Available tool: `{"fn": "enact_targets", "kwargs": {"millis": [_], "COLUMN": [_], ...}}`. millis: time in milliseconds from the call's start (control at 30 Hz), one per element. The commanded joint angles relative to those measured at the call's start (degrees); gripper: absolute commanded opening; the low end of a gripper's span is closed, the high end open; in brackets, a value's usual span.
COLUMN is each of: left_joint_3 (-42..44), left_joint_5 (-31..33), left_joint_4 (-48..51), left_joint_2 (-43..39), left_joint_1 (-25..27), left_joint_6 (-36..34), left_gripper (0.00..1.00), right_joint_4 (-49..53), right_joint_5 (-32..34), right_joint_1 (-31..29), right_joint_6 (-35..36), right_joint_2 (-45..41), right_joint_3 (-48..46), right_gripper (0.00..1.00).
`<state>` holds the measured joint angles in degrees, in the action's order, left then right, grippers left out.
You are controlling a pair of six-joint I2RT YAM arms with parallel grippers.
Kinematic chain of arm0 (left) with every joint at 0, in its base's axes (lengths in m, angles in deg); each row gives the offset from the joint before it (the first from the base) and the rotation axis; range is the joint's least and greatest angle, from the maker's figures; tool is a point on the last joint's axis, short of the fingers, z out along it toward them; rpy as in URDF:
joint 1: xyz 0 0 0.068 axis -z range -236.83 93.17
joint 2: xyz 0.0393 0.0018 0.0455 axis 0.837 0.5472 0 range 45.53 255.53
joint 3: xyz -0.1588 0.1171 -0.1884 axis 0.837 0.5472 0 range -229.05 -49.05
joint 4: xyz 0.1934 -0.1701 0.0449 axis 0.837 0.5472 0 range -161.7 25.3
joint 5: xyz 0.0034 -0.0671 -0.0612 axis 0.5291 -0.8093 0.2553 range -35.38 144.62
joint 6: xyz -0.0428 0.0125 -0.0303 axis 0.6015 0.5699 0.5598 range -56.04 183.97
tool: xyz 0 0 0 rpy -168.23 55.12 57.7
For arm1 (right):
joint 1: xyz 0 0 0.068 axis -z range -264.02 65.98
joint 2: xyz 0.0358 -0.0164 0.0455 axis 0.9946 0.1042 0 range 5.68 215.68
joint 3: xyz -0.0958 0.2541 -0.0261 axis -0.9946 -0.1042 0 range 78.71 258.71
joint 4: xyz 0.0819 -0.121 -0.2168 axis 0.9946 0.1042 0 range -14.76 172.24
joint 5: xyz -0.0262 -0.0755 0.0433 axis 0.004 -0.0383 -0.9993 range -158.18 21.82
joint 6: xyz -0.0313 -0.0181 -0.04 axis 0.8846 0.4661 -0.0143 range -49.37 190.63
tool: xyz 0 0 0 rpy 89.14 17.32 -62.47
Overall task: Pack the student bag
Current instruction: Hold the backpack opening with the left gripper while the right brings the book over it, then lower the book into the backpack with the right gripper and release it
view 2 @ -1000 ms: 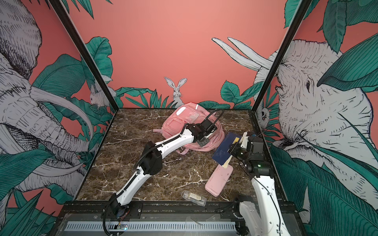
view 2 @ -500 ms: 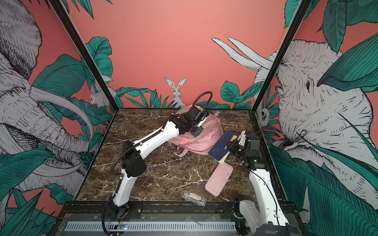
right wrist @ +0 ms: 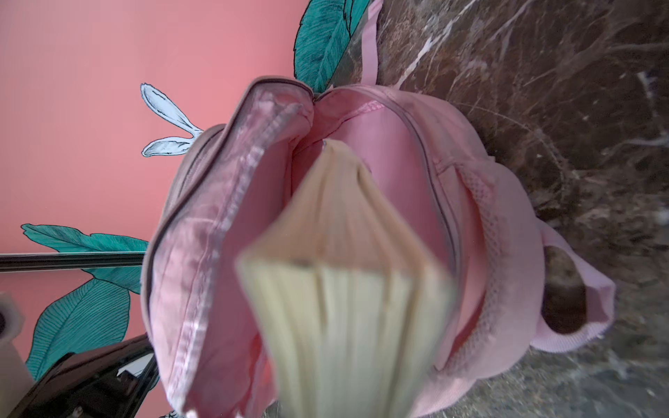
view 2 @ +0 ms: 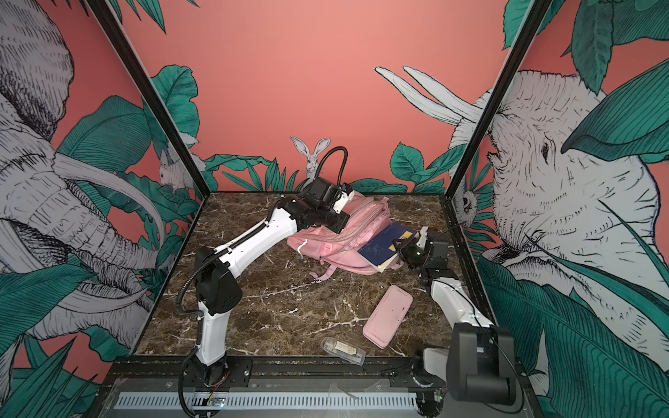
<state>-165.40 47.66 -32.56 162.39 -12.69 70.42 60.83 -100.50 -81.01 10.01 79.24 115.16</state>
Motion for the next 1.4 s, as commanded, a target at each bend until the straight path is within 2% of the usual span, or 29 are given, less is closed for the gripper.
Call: {"fn": "enact_targets", "kwargs": {"millis": [0,133,267,533,633,667,700,800,900,1000,1367], "left_joint_3": [-0.02,0.27,0.23,2.95,4.07,4.4,4.87,5.91,7.03,8.16,9.48], "left_joint_5": [-3.35,-4.52,-5.78,-6.01,-5.92,-6.0,-6.01,-6.31,-6.01,-5.36,-1.22], "left_joint_4": [-5.23,-5.93,-5.84,-6.75,-7.12,-7.38,-7.76,-8.29,-8.5,-8.55,-5.66], "left_joint_2": [-5.43,-6.08,-6.51,-8.77,-9.55,-9.72,-9.94,-10.25,-10.69,-11.12,-10.48], "left_joint_1": [-0.48,-1.02,-1.77,-2.98,-3.53,-3.62,-3.62,-3.61,-5.55,-5.95,-7.44], "left_joint_6": [2.93,3.99,4.87,5.67,5.8,5.97,6.18,6.51,6.38,5.79,2.89], "left_gripper": [0.0,0.0,0.0,0.0,0.0,0.0,0.0,0.0,0.0,0.0,0.0], "right_joint_4": [-12.39,-12.44,-19.12,-23.63,-21.22,-19.79,-18.38,-17.52,-13.35,-3.5,12.39], "right_joint_5": [-1.57,1.11,1.7,4.91,6.55,6.82,6.74,6.12,7.05,9.24,12.04], "right_joint_1": [-1.75,-4.8,-7.5,-12.85,-14.56,-15.17,-15.87,-16.76,-17.06,-17.13,-15.65], "right_joint_6": [-4.4,-3.81,-7.27,-10.01,-8.82,-8.27,-8.16,-8.85,-6.66,-1.47,7.71], "right_joint_2": [3.11,7.89,15.05,28.88,32.79,33.93,35.39,37.62,35.14,29.87,14.8], "right_joint_3": [3.56,6.82,9.46,19.06,22.96,24.22,25.62,26.35,24.46,23.41,16.14], "right_gripper": [0.0,0.0,0.0,0.0,0.0,0.02,0.1,0.42,0.58,0.64,0.66]}}
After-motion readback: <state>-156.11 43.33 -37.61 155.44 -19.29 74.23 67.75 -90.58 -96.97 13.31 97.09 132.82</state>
